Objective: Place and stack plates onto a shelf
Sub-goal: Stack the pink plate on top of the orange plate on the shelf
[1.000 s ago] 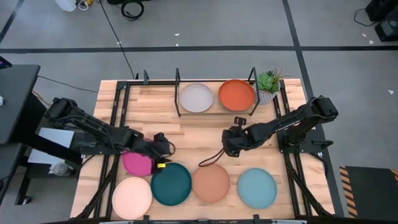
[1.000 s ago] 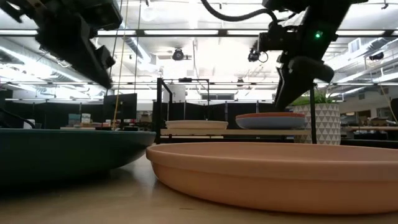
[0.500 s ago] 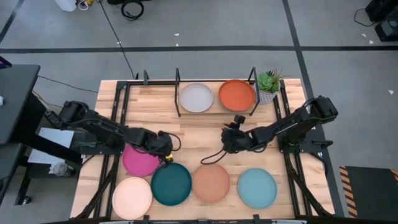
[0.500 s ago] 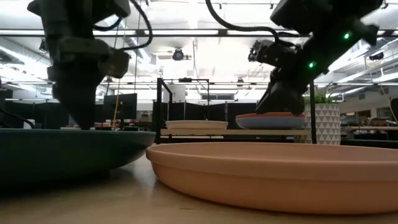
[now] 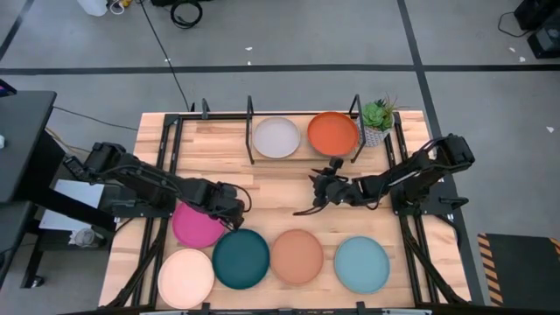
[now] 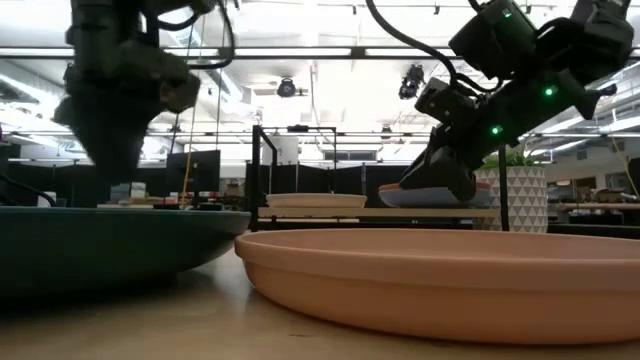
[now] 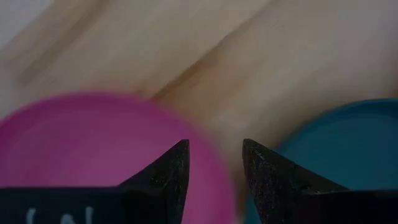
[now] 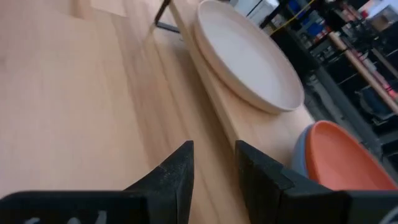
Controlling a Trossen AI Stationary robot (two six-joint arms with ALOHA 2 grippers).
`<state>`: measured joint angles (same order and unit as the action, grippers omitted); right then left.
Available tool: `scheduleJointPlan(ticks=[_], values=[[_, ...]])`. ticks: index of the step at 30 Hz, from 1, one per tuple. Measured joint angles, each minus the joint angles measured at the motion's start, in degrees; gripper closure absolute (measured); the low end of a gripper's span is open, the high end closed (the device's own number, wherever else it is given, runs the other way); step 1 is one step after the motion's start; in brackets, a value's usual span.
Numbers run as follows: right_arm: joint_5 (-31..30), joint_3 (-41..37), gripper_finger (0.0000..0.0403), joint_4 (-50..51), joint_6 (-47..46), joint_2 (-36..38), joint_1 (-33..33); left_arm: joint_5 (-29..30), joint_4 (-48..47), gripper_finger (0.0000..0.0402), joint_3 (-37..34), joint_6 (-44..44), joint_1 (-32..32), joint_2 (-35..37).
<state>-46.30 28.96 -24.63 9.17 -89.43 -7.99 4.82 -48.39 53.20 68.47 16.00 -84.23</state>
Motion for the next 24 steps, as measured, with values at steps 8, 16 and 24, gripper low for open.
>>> scheduleJointPlan(ticks=[8, 16, 24], values=[[2.3, -0.3, 0.028, -5.0, 5.1, 0.0, 2.8, 0.7, -1.3, 0.0247, -0.3, 5.8, 0.1, -2.3], [10.1, -0.2, 0.028, -9.2, 7.9, -0.2, 6.2, 0.7, 1.1, 0.0247, -0.3, 5.4, 0.3, -6.8], [14.2, -0.2, 0.028, -11.5, 9.4, -0.2, 8.0, 0.8, 1.9, 0.0248, -0.3, 4.1, 0.4, -9.7]])
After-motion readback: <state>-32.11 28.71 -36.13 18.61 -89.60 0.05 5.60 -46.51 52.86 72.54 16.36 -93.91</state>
